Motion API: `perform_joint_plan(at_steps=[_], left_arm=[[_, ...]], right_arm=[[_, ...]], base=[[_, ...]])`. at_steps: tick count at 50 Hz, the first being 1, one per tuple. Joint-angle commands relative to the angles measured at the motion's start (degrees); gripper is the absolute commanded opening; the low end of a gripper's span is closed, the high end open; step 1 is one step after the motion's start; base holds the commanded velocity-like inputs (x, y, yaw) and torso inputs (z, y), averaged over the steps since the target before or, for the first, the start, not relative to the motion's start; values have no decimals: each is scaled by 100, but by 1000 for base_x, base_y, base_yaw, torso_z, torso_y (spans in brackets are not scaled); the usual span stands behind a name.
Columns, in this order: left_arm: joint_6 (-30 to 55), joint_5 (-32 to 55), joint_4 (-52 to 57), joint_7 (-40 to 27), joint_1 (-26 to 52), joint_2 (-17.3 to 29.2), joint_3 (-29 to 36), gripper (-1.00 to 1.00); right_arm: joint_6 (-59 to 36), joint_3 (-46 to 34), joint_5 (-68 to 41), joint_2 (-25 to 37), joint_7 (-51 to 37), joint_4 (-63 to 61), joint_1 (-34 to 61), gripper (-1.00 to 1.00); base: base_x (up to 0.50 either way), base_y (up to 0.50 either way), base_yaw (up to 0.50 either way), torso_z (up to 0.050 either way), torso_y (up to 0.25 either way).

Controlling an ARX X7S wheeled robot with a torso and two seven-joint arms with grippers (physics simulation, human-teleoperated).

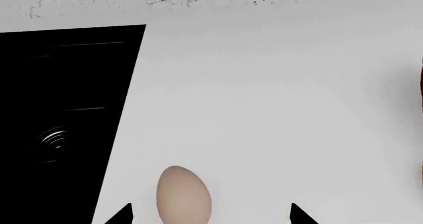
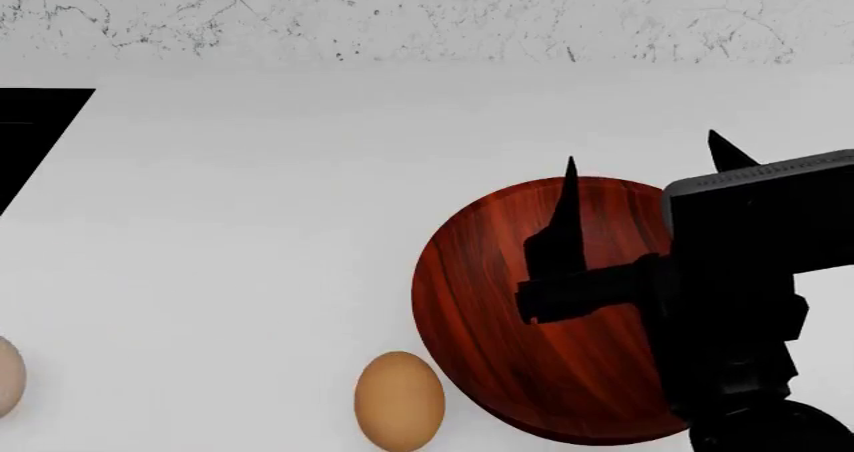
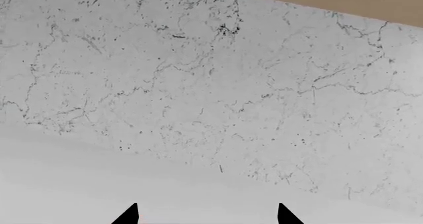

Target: Place the eggs and milk next to the bowl.

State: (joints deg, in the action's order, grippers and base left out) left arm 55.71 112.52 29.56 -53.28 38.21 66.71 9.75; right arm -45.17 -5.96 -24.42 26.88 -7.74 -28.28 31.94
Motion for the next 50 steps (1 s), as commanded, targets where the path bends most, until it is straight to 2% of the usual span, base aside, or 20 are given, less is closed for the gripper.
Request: perform_joint_plan(at_steps=[1,24,50], left_arm=[[-140,-173,-42,90,-520,240,-201,100],[114,-1307,-1199,630,-10,-731,555,100],[79,-2067,-1766,1075,43,-1172,954,100]], right_arm=[[115,-39,15,-12,34,89,-19,100],[-34,-135,-9,6,-9,71,104,100],[-66,-201,-6,41,-40,105,140,100]], base=[[0,0,0,0,0],[0,0,0,0,0],[0,0,0,0,0]])
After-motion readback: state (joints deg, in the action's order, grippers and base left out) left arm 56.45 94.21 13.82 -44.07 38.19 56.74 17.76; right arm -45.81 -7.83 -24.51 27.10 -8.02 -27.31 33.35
